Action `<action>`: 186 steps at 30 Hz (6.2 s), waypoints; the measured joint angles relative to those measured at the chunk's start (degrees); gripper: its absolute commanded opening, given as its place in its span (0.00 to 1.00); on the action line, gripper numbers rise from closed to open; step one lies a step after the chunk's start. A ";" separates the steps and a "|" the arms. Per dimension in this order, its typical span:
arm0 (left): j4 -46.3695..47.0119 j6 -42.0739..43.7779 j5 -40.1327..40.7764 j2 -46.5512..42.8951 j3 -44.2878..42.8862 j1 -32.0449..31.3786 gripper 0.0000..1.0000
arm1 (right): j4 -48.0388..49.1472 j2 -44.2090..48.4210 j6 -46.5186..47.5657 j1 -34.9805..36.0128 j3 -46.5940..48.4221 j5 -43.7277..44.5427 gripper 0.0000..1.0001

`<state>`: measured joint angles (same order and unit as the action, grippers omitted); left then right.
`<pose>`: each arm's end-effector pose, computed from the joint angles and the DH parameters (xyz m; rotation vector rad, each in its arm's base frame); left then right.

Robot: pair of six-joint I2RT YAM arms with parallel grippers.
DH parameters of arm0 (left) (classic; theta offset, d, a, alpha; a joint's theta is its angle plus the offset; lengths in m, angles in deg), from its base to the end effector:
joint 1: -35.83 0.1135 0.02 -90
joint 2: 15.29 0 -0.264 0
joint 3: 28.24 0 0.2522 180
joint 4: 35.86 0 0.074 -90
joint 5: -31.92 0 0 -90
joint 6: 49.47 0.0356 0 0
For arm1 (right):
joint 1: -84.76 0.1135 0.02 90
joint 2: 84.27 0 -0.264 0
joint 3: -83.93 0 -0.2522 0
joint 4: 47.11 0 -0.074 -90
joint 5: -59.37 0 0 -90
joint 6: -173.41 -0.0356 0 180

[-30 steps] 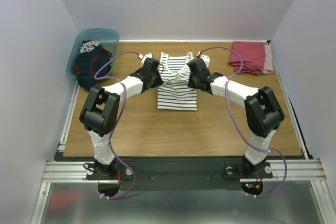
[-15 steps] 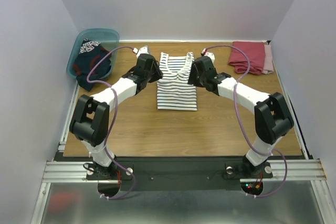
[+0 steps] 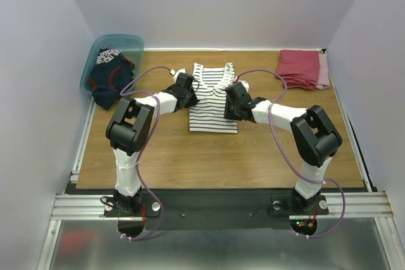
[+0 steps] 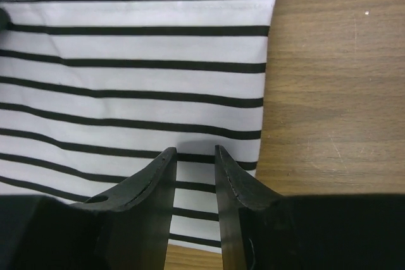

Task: Fold and stack the tank tops
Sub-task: Fold the tank top

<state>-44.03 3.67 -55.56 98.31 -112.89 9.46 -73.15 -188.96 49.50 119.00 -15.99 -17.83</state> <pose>0.3893 -0.1913 0.1672 -0.2328 2.2640 -0.5506 0.3229 0.2102 0.1798 0.0908 2.4407 0.2622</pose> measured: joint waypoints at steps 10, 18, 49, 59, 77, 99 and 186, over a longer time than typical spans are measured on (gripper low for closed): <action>0.96 0.00 -0.68 4.17 -6.16 3.43 0.33 | 1.68 -0.24 0.09 -0.02 -2.75 -1.25 0.36; 1.90 -0.26 -1.29 -1.25 -0.17 3.43 0.48 | 3.34 -0.20 1.60 -0.02 -3.54 -3.23 0.37; -4.81 -18.67 9.97 -48.04 46.97 -14.40 0.55 | -8.26 19.58 0.98 11.50 -15.06 1.86 0.45; -1.95 -17.18 9.14 -44.68 46.27 -14.40 0.54 | -6.97 1.86 1.53 10.49 2.25 6.80 0.26; -4.66 -15.52 5.53 -56.96 48.92 -14.45 0.57 | 5.46 1.20 10.29 10.25 -6.38 -3.89 0.30; -10.67 -16.68 -7.72 -59.01 51.41 -19.28 0.58 | -12.28 36.89 -9.33 11.56 -26.40 -1.33 0.60; -8.87 -13.68 -6.86 -45.92 24.74 -4.13 0.00 | -17.27 24.81 -7.89 1.09 -4.96 0.63 0.13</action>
<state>-52.91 -10.01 -62.42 52.39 -88.15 5.33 -90.41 -164.15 41.61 120.10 -20.95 -17.20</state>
